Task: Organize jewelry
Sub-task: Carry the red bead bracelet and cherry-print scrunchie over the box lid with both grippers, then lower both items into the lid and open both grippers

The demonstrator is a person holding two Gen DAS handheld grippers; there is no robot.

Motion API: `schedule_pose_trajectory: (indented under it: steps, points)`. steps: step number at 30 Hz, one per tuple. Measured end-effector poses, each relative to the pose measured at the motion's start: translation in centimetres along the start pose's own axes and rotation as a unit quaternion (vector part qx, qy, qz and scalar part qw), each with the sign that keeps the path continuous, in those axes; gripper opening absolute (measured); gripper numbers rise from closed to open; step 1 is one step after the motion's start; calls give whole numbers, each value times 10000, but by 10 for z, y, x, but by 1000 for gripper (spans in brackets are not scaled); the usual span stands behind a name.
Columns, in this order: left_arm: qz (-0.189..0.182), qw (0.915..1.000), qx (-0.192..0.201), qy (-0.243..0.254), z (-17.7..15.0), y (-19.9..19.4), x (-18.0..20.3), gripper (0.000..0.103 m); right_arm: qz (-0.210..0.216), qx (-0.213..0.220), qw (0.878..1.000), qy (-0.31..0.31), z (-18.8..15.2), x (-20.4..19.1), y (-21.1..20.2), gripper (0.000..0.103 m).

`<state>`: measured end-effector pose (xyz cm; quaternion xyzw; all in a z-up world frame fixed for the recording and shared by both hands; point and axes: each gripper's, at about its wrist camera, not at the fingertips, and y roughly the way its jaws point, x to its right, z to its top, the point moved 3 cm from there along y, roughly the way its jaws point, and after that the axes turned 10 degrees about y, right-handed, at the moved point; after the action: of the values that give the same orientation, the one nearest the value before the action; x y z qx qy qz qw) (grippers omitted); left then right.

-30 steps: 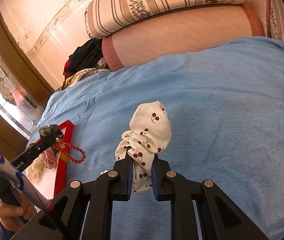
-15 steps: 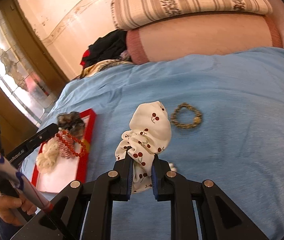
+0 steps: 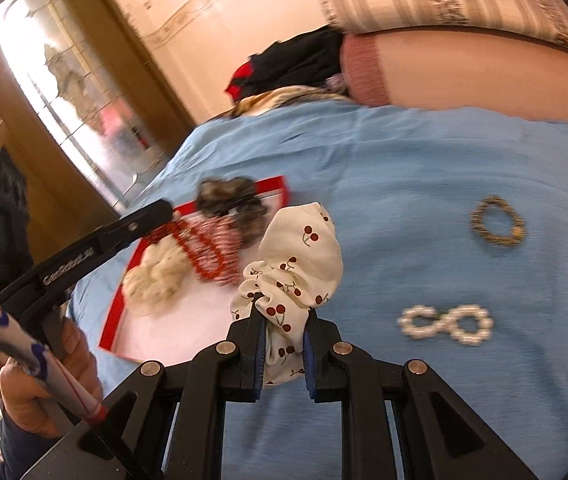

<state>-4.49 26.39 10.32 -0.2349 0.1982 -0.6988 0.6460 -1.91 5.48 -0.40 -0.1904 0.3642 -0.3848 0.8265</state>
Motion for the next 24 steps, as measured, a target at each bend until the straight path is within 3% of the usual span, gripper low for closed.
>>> schedule_pose_trajectory:
  steps: [9, 17, 24]
  points:
    - [301, 9993, -72, -190, -16, -17, -40, 7, 344, -517, 9980, -151, -18, -50, 51, 17]
    - [556, 9968, -429, -373, -39, -8, -72, 7, 268, -813, 9958, -331, -26, -75, 95, 17]
    - [636, 9949, -597, -500, -43, 6, -82, 7, 140, -980, 9947, -292, -26, -70, 115, 17]
